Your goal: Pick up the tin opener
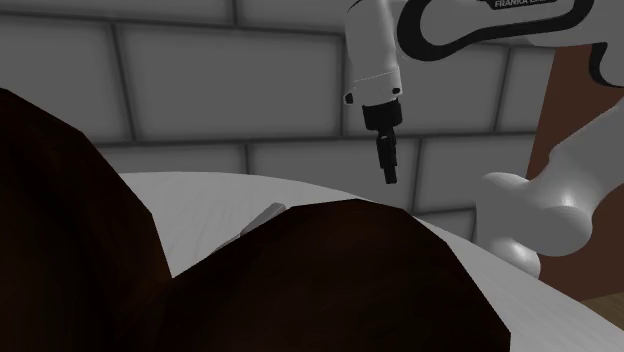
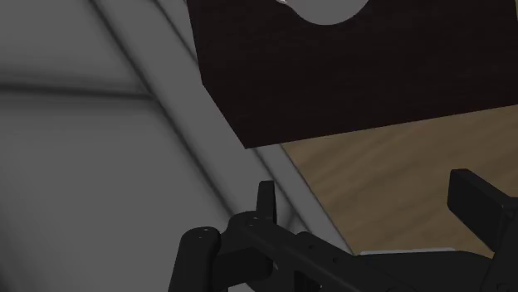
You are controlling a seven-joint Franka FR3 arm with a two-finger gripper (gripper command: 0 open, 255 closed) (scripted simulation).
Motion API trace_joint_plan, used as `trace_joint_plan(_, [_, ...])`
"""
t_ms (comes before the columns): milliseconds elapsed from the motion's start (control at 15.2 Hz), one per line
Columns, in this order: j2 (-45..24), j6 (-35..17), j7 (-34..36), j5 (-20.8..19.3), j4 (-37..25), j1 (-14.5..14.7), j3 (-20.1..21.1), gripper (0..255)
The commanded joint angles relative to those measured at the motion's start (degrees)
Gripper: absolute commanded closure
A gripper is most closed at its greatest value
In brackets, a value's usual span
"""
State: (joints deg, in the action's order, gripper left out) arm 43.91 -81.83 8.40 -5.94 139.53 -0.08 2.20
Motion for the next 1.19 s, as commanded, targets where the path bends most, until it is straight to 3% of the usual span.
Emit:
trace_joint_plan(0, [0.00,0.00,0.00,0.00,0.00,0.00,0.00,0])
trace_joint_plan(528, [-13.80,-4.80,-5.27,2.72,-10.56,5.74,3.64,0])
trace_joint_plan(1122, [-27.53,-6.62,-11.09,4.28,-24.52,11.16,8.44,0])
